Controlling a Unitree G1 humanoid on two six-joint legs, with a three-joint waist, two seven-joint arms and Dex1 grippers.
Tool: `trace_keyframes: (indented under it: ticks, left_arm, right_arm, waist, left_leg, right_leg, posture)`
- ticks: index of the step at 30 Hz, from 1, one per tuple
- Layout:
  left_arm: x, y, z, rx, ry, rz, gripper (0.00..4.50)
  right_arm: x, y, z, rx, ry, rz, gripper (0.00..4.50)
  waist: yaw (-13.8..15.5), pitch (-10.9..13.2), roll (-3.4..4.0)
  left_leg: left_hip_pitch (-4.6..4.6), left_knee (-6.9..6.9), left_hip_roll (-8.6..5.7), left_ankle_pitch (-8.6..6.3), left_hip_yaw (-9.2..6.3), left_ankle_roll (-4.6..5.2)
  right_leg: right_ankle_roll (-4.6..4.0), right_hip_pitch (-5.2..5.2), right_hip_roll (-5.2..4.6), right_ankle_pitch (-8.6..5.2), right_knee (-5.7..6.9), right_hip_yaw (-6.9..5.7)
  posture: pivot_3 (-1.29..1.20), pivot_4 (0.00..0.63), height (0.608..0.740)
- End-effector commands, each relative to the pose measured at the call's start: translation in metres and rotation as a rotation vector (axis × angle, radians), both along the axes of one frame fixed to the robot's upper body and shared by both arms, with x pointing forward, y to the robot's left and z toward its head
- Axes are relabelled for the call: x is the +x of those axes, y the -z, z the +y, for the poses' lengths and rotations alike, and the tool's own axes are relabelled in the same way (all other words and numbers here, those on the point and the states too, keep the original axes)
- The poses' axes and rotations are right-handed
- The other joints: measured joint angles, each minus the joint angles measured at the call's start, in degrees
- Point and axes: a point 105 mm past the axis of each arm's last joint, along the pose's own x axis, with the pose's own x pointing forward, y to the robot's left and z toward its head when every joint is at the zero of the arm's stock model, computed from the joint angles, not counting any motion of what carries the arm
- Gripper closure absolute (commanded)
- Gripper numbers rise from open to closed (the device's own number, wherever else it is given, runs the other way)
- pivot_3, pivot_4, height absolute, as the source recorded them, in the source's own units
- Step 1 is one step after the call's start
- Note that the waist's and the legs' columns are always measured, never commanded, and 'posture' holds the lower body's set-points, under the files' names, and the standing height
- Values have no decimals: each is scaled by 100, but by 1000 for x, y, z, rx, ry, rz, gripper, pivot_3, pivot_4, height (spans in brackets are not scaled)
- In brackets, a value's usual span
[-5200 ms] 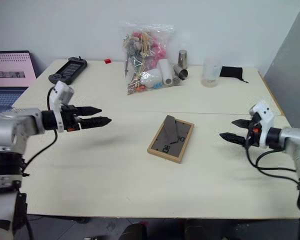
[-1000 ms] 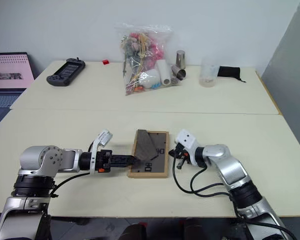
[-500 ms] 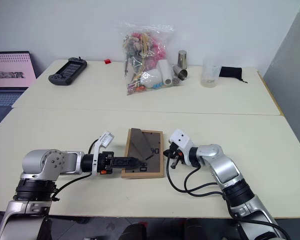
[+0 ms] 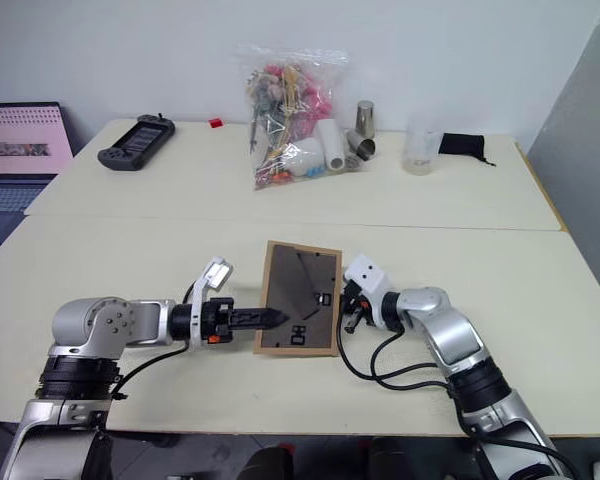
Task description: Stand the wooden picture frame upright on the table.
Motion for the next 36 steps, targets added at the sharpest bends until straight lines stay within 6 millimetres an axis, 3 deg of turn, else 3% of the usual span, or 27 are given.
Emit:
trace_keyframes:
  ticks: [1,4,7,12,20,27,36]
  left_arm:
    - [22,-38,13,-37,-94,-150,3206]
    - [25,-54,15,-42,-104,-224,3206]
    - [30,-66,17,-23,-130,-316,3206]
    - [34,-73,14,-24,-158,-391,3206]
    - [30,-77,7,-9,-125,-425,3206]
    - [27,-78,2,-10,-101,-438,3206]
    - [25,-76,0,-4,-93,-436,3206]
  right_arm:
    - [5,-25,-28,45,36,-25,4500]
    - [6,-44,-47,79,52,-17,4003]
    - [2,-77,-50,200,22,4,3272]
    - [-3,-125,-25,377,-60,1,2017]
    - [3,-135,19,380,-130,-34,67]
    - [5,-137,51,372,-182,-73,11]
    - [-16,-139,82,376,-332,-84,11]
  waist:
    - [1,1,-1]
    - [-1,1,0]
    - [-30,1,0]
    - [-70,2,0]
    - [-41,2,0]
    - [-32,2,1]
    - [-19,2,0]
  left_leg:
    - [0,0,0,0,0,0]
    - [-4,-1,0,0,0,0]
    - [-4,-7,1,0,1,0]
    - [-2,-7,6,0,0,0]
    - [-10,-6,2,0,0,0]
    - [-13,-7,4,0,0,0]
    - [-41,-3,4,1,0,-1]
  right_leg:
    - [0,0,0,0,1,0]
    - [0,-3,0,0,-3,-1]
    - [-1,-3,0,0,-11,0]
    - [-1,-4,2,1,-5,0]
    - [-1,-9,0,1,-11,-1]
    - [-2,-15,1,1,-8,-1]
    - [-2,-50,1,1,5,-1]
  posture:
    - [0,150,740]
    - [0,150,740]
    - [0,150,740]
    - [0,150,740]
    - [0,150,740]
    - [0,150,740]
    - [0,150,740]
